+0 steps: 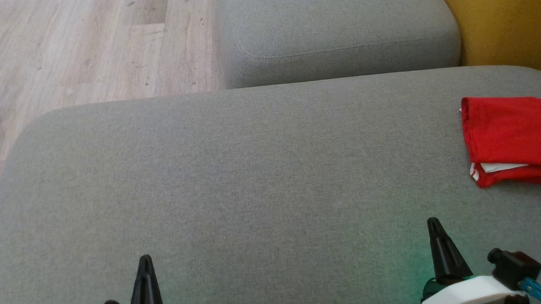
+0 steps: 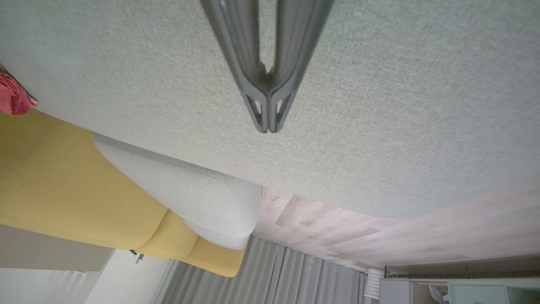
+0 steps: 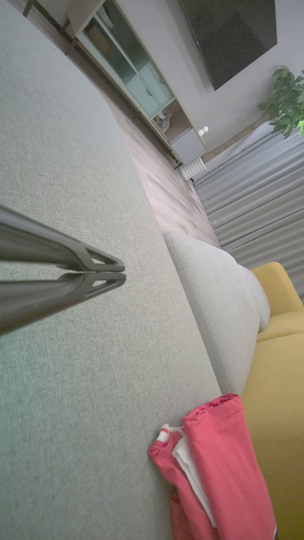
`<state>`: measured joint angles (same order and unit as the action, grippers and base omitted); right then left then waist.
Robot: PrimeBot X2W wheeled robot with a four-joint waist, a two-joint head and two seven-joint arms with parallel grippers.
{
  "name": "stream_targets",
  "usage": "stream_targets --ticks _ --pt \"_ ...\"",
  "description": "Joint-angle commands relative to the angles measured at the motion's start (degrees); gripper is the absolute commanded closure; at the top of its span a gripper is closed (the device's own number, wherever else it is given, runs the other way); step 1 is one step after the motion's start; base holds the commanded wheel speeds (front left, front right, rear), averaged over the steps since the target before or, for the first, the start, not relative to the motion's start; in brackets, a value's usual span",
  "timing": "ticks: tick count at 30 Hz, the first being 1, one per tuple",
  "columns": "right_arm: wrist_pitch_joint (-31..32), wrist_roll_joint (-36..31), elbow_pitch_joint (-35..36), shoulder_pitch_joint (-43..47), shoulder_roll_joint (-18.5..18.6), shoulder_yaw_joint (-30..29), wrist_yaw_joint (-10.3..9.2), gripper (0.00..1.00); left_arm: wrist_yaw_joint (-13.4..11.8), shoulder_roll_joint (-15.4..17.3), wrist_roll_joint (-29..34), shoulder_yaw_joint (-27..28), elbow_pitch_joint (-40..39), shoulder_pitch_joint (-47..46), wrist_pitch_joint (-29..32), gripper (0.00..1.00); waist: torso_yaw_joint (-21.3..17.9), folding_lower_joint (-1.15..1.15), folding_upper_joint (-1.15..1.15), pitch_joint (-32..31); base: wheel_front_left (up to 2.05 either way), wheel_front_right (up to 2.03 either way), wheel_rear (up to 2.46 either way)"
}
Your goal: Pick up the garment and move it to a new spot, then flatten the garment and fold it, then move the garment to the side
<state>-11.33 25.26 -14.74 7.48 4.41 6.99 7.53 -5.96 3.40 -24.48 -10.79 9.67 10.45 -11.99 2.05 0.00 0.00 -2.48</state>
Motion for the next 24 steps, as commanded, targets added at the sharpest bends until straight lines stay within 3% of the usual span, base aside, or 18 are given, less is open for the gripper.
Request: stream_targets --ticks 1,24 --pt "0.2 1.8 1.7 -3.0 0.5 -0.4 -0.01 1.00 0.4 0.6 -1.7 1.2 -1.4 -3.0 0.3 1.00 0.0 0.00 0.00 0.0 0.00 0.00 0.00" --pt "3.6 17.3 1.5 -5.3 0.6 -2.6 -0.02 1.00 3.4 1.1 -17.6 3.8 -0.1 -6.1 3.6 1.00 -0.5 0.00 0.00 0.6 0.00 0.00 0.00"
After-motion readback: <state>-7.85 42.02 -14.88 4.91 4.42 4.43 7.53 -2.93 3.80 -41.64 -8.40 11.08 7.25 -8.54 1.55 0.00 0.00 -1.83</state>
